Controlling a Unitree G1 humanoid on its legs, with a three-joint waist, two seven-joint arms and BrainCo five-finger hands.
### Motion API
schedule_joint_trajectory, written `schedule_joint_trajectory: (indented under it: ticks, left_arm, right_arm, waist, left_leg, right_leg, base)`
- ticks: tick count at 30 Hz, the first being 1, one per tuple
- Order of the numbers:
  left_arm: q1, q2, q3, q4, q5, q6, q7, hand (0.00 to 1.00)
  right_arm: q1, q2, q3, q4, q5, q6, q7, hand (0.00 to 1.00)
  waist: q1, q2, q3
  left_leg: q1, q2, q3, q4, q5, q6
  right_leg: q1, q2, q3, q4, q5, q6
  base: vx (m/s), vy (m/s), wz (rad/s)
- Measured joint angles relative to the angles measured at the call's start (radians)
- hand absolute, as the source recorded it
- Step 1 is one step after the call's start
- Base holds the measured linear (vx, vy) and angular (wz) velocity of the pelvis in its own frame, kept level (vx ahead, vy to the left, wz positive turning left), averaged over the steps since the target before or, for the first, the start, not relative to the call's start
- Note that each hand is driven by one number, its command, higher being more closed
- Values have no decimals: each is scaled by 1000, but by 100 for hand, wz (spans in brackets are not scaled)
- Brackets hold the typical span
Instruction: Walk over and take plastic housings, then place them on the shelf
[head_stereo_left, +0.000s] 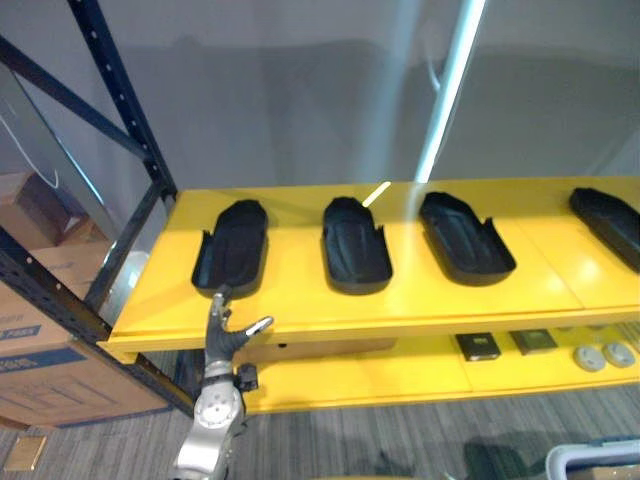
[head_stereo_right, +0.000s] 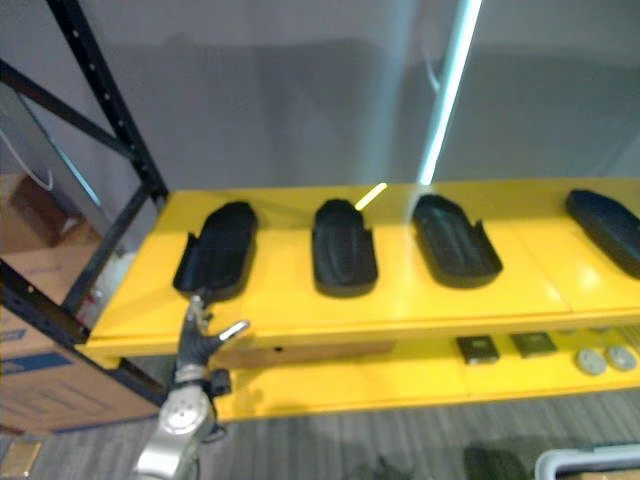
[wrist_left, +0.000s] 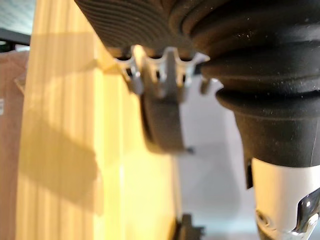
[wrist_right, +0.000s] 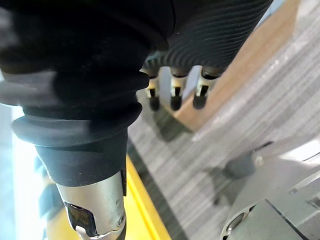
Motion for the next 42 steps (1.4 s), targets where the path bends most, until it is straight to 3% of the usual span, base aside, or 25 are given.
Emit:
schedule_joint_trajectory:
  ticks: [16,20,23,25,26,28,29,30,31,32,34,35,36,37,40,42]
  left_arm:
    - [-15,0,52,6,0,7,7,0]
    - [-14,1,52,2,-12,-29,-67,0]
    - [-10,21,16,-103,-53,-132,-251,0]
    - [-14,50,-23,-267,-196,-208,-467,0]
    - [-18,53,-27,-305,-257,-218,-543,0]
    - [-50,88,-45,-381,-414,-225,-789,0]
    - [-61,99,-56,-387,-450,-219,-834,0]
    - [-87,121,-83,-390,-513,-190,-915,0]
    - [-111,132,-110,-390,-593,-131,-1003,0]
    - [-120,133,-124,-390,-623,-102,-1039,0]
    - [-145,152,-197,-386,-664,23,-1156,0]
    - [-153,162,-226,-382,-663,56,-1184,0]
    - [-169,175,-284,-361,-639,129,-1230,0]
    - [-177,181,-318,-341,-622,164,-1250,0]
    - [-198,207,-479,-118,-529,375,-1317,0]
    - [-195,208,-514,-33,-468,436,-1319,0]
  right_arm:
    - [-1,-2,-11,0,-1,1,3,0]
    - [-1,-3,-20,0,-2,1,4,0]
    - [-1,-4,-28,0,-4,1,5,0]
    - [-11,-11,-65,26,-6,-2,15,0]
    - [-10,-15,-70,30,-6,-2,17,0]
    - [-10,-30,-88,40,-13,-2,22,0]
    - [-11,-35,-88,42,-14,-2,22,0]
    - [-11,-45,-88,52,-26,-2,23,0]
    - [-11,-51,-89,58,-33,-2,23,0]
    - [-12,-53,-89,59,-33,-2,23,0]
    - [-18,-58,-88,59,-43,-2,24,0]
    - [-21,-59,-87,59,-44,-2,24,0]
    - [-26,-60,-86,59,-45,1,25,0]
    - [-29,-61,-85,58,-45,1,26,0]
    - [-50,-65,-47,39,-52,23,44,0]
    - [-49,-66,-37,26,-52,31,46,0]
  waist:
    - [-2,-1,0]
    - [-2,-1,1]
    - [1,1,2]
    - [1,9,5]
    - [1,11,5]
    - [1,30,-7]
    - [1,35,-8]
    - [0,41,-12]
    - [0,48,-17]
    - [0,50,-18]
    - [-3,56,-23]
    - [-3,56,-24]
    - [-5,60,-27]
    - [-6,62,-29]
    - [-35,61,-28]
    - [-40,56,-26]
  left_leg:
    - [0,0,13,0,-1,0]
    - [0,0,13,0,-1,0]
    - [0,0,13,0,-1,0]
    - [-6,0,17,0,-2,-2]
    - [-7,0,19,-1,-2,-2]
    - [-18,1,27,-1,-1,-2]
    - [-19,1,28,-1,-1,-2]
    - [-18,1,27,-1,-1,-2]
    - [-18,2,27,-1,0,-2]
    - [-18,3,27,-1,0,-2]
    - [-21,5,29,-1,3,-4]
    - [-23,6,30,-1,5,-4]
    - [-26,7,30,-1,8,-2]
    - [-28,7,30,-1,8,-2]
    - [-18,7,35,-1,10,-3]
    - [-19,7,37,-1,10,-3]
  right_leg:
    - [-2,0,5,0,1,0]
    - [-2,0,5,0,1,0]
    - [-2,0,4,0,1,-1]
    - [-5,0,10,6,1,0]
    - [-7,0,12,8,0,-1]
    - [-31,1,28,21,3,3]
    - [-32,1,29,23,3,3]
    - [-32,1,29,25,3,3]
    - [-33,2,29,28,2,2]
    - [-34,2,29,30,2,2]
    - [-42,3,33,40,-3,-6]
    - [-48,4,35,43,-4,-8]
    - [-53,4,36,48,-5,-9]
    - [-58,4,36,50,-5,-10]
    - [-54,4,38,47,-5,-8]
    - [-59,4,40,46,-4,-8]
  base:
    - [0,0,0]
    - [0,0,0]
    - [0,0,0]
    - [0,0,0]
    - [-15,-2,-5]
    - [-7,1,-8]
    - [-10,-3,-5]
    - [0,0,0]
    - [0,0,0]
    - [0,0,0]
    - [-32,-13,-2]
    - [-34,-12,-3]
    - [-32,-10,-2]
    - [-40,-11,-6]
    - [-50,-12,-7]
    - [-38,-3,-4]
